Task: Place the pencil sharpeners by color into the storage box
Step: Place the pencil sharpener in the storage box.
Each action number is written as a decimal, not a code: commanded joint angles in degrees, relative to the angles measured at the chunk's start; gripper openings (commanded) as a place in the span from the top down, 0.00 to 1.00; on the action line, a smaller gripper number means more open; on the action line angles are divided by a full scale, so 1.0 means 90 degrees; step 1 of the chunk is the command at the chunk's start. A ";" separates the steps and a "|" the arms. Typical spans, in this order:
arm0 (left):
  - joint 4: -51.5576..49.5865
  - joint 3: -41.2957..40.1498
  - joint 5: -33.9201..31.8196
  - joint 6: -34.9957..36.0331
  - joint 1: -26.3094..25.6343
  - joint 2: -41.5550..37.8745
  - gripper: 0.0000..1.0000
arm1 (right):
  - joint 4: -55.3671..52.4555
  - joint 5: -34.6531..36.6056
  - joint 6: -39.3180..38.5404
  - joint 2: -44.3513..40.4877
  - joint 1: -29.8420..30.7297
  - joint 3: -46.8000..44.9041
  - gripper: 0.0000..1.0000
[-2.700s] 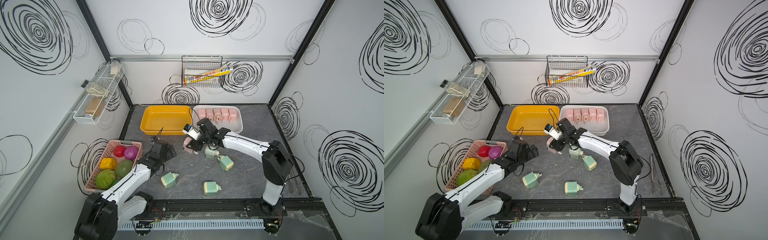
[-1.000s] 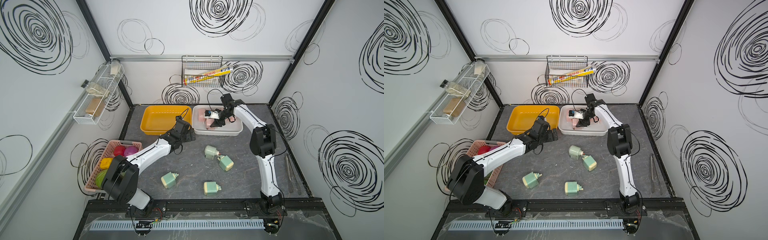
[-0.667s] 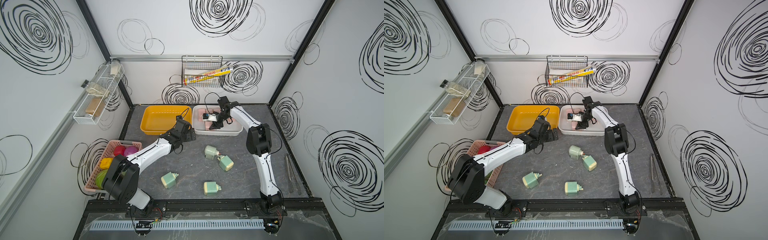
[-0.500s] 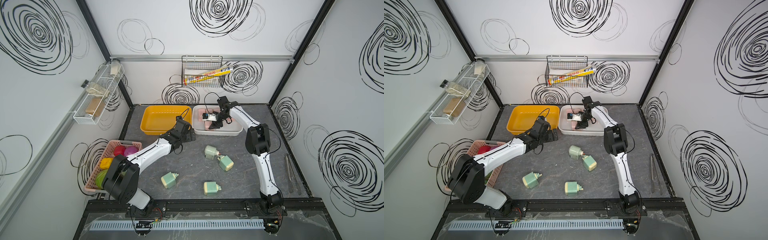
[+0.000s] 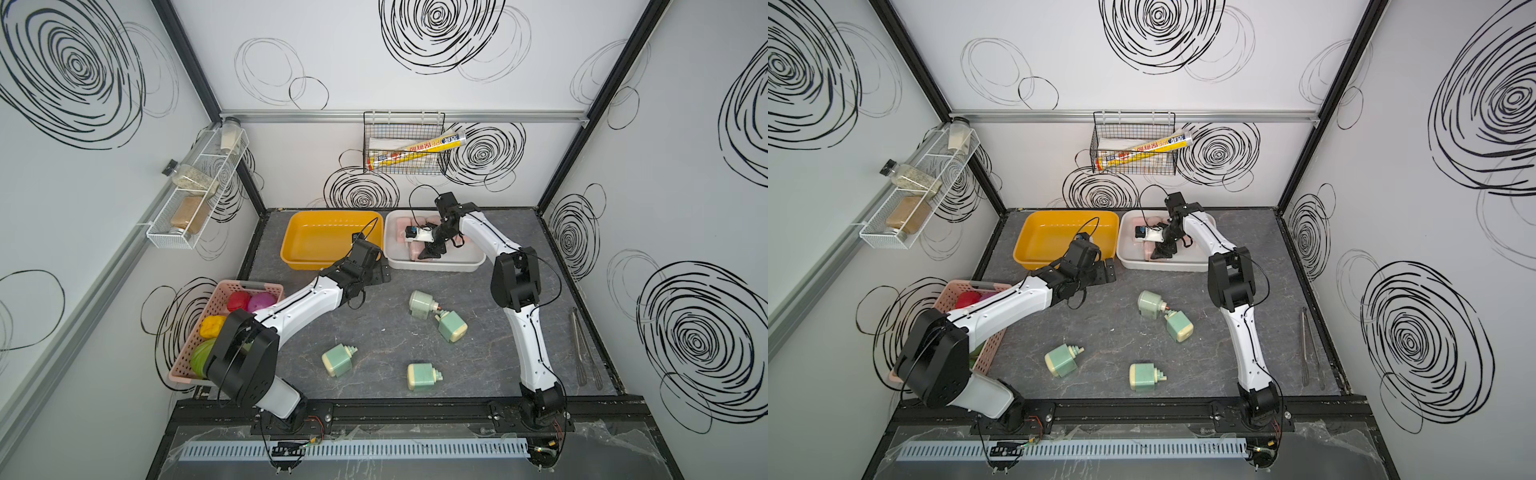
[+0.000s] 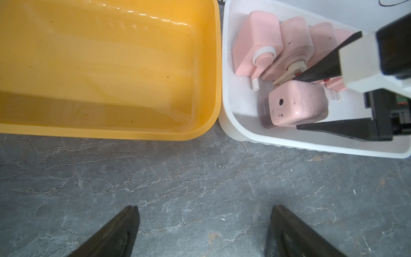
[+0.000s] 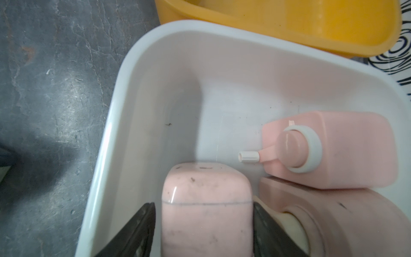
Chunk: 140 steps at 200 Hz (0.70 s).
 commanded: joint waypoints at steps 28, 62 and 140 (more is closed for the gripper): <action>0.0176 0.0013 -0.0067 0.0120 0.0090 0.0074 0.01 | -0.0481 -0.0468 -0.0107 -0.0484 0.0037 0.0153 0.26; 0.0386 0.0460 -0.0021 0.0373 0.0296 0.0348 0.01 | -0.0471 -0.0733 -0.0132 -0.1197 0.0047 -0.0286 0.00; 0.0732 0.2214 0.0618 0.0863 0.0672 0.1959 0.01 | 0.2775 -0.0231 0.1524 -0.3812 0.0003 -0.3500 0.00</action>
